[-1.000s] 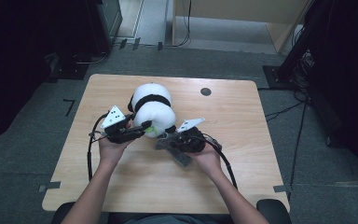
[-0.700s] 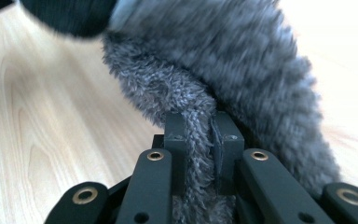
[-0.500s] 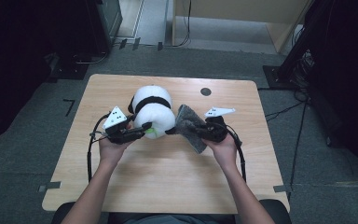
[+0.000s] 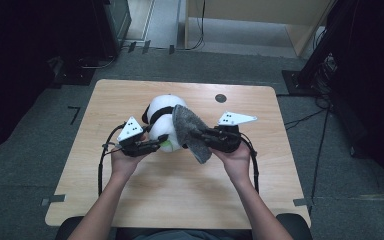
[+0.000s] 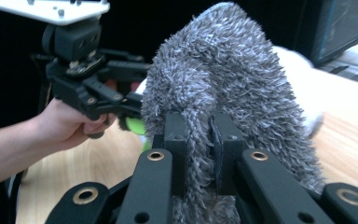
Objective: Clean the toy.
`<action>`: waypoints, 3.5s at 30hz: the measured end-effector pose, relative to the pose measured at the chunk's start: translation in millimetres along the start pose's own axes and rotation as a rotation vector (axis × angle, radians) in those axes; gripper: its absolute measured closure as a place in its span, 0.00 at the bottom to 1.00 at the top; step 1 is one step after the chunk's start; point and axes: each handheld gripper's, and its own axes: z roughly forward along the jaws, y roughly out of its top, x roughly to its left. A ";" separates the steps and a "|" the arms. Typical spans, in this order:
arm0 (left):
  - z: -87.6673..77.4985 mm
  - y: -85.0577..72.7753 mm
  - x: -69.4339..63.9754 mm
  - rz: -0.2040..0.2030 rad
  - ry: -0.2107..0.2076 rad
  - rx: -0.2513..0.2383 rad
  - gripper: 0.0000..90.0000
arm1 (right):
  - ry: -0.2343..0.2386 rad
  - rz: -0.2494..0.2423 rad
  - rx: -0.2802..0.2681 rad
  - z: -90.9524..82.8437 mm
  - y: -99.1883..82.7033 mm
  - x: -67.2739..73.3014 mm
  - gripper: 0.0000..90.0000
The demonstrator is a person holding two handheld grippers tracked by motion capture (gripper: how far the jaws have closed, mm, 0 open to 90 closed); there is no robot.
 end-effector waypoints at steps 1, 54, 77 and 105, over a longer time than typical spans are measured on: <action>0.2 0.1 -0.6 0.001 0.002 0.001 0.50 | 0.010 -0.002 0.010 3.1 -0.9 2.0 0.89; -26.7 -2.9 42.2 -0.026 0.114 -0.039 0.51 | -0.196 0.043 0.244 7.2 -52.5 -59.0 0.88; -32.4 -36.1 91.2 -0.119 0.212 0.020 0.51 | -0.364 0.179 0.241 -28.2 -71.5 -111.3 0.88; -26.1 -47.1 91.1 -0.151 0.218 0.118 0.20 | -0.462 0.196 0.228 -35.3 -80.0 -131.0 0.54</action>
